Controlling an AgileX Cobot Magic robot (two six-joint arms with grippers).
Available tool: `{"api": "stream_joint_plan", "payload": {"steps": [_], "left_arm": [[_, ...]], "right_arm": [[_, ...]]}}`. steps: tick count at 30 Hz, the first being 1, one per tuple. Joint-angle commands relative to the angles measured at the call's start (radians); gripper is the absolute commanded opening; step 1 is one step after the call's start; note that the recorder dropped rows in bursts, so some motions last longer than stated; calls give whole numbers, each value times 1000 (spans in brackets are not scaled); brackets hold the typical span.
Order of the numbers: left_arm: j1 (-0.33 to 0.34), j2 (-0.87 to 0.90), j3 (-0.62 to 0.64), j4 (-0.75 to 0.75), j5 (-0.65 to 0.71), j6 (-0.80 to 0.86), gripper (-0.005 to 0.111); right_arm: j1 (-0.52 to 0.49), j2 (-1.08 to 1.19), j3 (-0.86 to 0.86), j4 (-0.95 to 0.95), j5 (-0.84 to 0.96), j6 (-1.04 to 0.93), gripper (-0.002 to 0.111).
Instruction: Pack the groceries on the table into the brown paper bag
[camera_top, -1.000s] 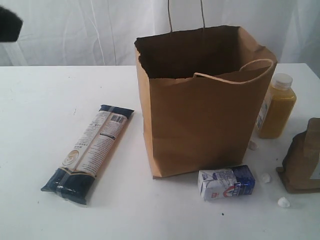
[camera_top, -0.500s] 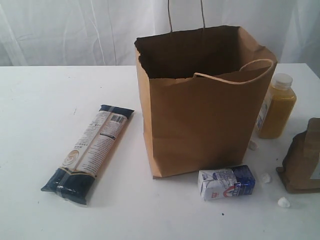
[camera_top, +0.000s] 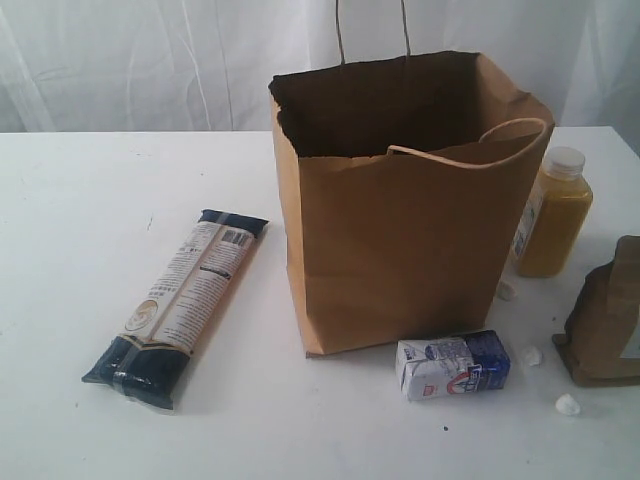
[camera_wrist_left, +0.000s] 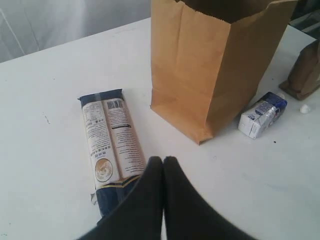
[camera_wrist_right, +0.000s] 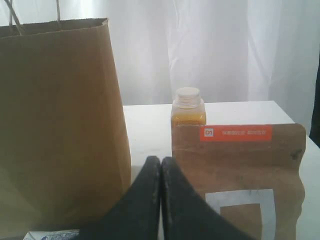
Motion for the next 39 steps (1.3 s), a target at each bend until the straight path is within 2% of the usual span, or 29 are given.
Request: {"api": "stream_joint_plan", "payload": {"steps": [1,7,10,12,18,21,27,30,34,39], "left_arm": [[-3,-7,6,-7,-9,-4,0],[-3,-7,6,-10,-25,-4,0],[-3,-3,40,-10,-113,46,0],[-2,-3,108,-10,-237,103,0],[11,-58,404,-48,-622,100,0],[27,-101,515,-139,-722,102,0],[49,-204,644,-183,-735,102,0],[81,-264,695,-228,-726,102,0],[153,-347,731,-268,-713,102,0],[245,-417,731,-268,-581,102,0]], "right_arm": [[-6,-4,5,-3,7,0,0],[-6,-4,5,-3,7,0,0],[-6,-4,5,-3,7,0,0],[-6,-4,5,-3,7,0,0],[-6,-4,5,-3,7,0,0],[-6,-4,5,-3,7,0,0],[-6,-4,5,-3,7,0,0],[-6,-4,5,-3,7,0,0],[-6,-4,5,-3,7,0,0],[-6,-4,5,-3,7,0,0]]}}
